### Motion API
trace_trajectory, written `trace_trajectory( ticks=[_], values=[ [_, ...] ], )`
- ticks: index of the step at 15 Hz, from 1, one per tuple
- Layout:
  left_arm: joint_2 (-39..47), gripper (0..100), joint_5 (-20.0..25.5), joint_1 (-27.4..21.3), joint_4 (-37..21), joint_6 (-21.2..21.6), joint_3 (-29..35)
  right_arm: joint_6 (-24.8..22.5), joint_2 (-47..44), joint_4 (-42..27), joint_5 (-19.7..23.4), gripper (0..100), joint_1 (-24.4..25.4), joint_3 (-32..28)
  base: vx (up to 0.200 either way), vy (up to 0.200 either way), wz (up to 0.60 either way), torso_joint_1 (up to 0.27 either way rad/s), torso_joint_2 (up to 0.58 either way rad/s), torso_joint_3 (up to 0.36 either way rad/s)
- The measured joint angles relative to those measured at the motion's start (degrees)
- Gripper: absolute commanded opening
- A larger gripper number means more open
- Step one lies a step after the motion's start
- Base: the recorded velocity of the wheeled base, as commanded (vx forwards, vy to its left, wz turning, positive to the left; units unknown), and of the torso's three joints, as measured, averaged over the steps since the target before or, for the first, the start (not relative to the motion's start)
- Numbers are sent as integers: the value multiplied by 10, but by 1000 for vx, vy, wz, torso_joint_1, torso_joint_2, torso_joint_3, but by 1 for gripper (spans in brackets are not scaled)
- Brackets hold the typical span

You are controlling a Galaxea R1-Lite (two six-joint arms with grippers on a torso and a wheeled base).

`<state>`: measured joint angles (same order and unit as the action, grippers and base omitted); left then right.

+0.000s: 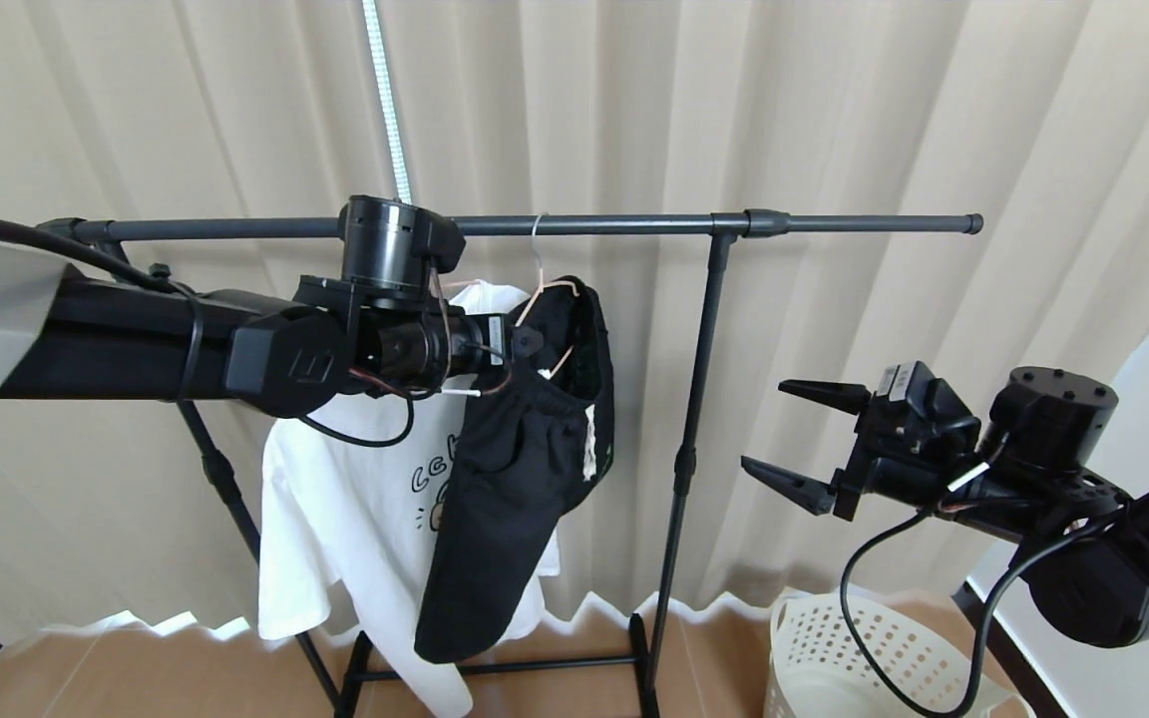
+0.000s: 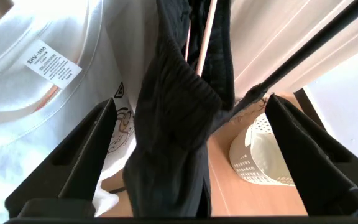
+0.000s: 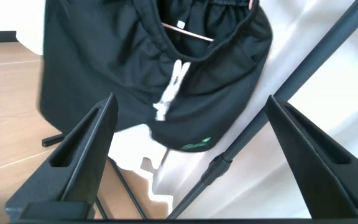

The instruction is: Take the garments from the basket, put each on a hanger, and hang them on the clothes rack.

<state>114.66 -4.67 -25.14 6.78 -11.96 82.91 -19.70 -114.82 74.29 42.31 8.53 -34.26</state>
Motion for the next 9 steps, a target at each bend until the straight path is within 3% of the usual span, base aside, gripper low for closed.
trace_trajectory(
  ticks=[2, 5, 9],
  values=[
    [-35, 100, 0, 0, -13, 1, -21, 24, 15, -3, -31, 100, 14, 1, 0, 0, 0, 0, 0, 0],
    [-89, 100, -1, 0, -53, 3, -51, 56, 41, -16, -42, 100, 29, 3, 0, 0, 0, 0, 0, 0],
    [-170, 100, -5, -1, -72, 11, -120, 114, 86, -109, -112, 100, 50, -17, 0, 0, 0, 0, 0, 0]
  ],
)
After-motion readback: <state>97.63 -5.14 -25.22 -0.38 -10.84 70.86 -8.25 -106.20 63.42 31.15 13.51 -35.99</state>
